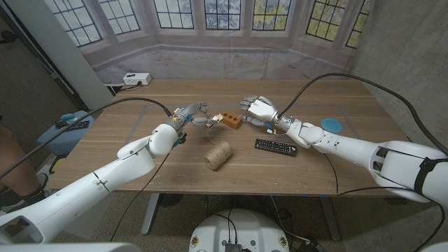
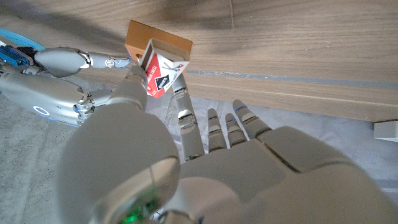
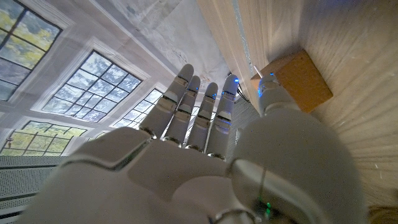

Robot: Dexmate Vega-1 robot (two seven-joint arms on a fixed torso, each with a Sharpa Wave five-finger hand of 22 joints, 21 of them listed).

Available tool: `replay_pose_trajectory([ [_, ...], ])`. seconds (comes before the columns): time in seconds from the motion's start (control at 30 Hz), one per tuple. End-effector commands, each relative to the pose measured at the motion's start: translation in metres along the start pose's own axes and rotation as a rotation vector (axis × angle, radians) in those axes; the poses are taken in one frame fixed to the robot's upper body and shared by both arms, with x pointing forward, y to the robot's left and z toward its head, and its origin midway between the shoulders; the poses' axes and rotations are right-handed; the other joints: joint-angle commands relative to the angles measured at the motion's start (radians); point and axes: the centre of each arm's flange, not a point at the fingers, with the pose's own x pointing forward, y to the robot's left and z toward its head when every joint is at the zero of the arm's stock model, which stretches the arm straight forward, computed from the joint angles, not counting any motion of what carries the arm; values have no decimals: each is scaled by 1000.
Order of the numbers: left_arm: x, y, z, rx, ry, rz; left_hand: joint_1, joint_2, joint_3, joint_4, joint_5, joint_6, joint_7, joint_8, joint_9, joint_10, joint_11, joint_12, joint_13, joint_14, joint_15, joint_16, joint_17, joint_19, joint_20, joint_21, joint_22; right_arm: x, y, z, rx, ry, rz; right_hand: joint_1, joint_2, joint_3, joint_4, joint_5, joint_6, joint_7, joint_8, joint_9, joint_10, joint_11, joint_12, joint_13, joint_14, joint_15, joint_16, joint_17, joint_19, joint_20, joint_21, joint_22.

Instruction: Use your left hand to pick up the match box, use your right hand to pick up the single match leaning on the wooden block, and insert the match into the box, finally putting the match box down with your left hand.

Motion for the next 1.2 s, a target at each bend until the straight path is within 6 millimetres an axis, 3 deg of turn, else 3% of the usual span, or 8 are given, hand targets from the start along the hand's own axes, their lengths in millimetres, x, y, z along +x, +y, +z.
replay_pose_trajectory([
  [0.03,1,-3,5,-1,0,-4,34,21,-3,-3,7,-1,-3,5,5,1,-3,-3,2,4,1,-3,3,2,-2,-2,2,0,7,-4,4,-5,6,11,2,-7,0,-2,9,-1,0,5,5,-4,-4,5,8,-120,7,6,12,-15,-6,2],
  [1.0,7,-4,6,-1,6,-10,34,23,-7,-2,7,-2,-4,3,6,2,-5,-3,2,6,0,-3,3,3,-1,-1,2,13,17,-5,18,-15,12,18,4,-16,3,-2,14,3,-4,6,8,-3,-8,6,9,-122,8,9,14,-16,-8,2],
  [1.2,7,-5,5,-3,8,-9,35,24,-9,-2,8,9,7,7,6,1,-5,-3,2,7,0,-3,3,3,-1,-1,2,14,15,-4,17,-17,4,20,4,-18,3,-2,14,3,-5,6,10,-2,-9,6,9,-120,8,9,14,-16,-9,2],
])
